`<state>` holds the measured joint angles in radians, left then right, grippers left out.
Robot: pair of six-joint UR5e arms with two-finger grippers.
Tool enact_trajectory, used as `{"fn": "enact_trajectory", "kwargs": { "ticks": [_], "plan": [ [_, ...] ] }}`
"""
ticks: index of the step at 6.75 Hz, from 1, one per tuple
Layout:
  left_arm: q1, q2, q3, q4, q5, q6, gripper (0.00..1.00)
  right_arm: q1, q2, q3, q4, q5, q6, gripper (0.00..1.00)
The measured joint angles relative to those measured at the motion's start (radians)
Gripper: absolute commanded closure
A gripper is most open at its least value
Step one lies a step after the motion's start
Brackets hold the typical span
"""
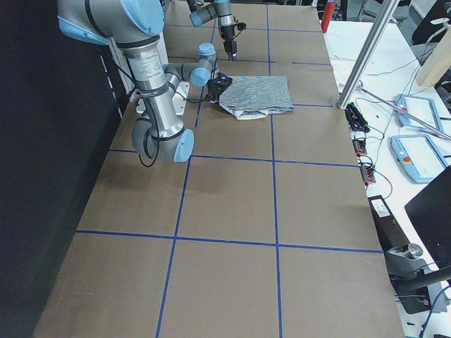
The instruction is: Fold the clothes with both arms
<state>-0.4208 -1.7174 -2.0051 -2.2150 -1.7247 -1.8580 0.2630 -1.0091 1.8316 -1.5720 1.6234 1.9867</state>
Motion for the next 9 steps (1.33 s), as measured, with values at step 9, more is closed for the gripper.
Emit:
{"fn": "enact_trajectory", "kwargs": {
  "ticks": [9],
  "plan": [
    [0.231,0.004,0.025,0.152,0.177,-0.033,0.51,-0.002,0.001,0.001,0.001,0.001,-0.002,1.00]
  ]
}}
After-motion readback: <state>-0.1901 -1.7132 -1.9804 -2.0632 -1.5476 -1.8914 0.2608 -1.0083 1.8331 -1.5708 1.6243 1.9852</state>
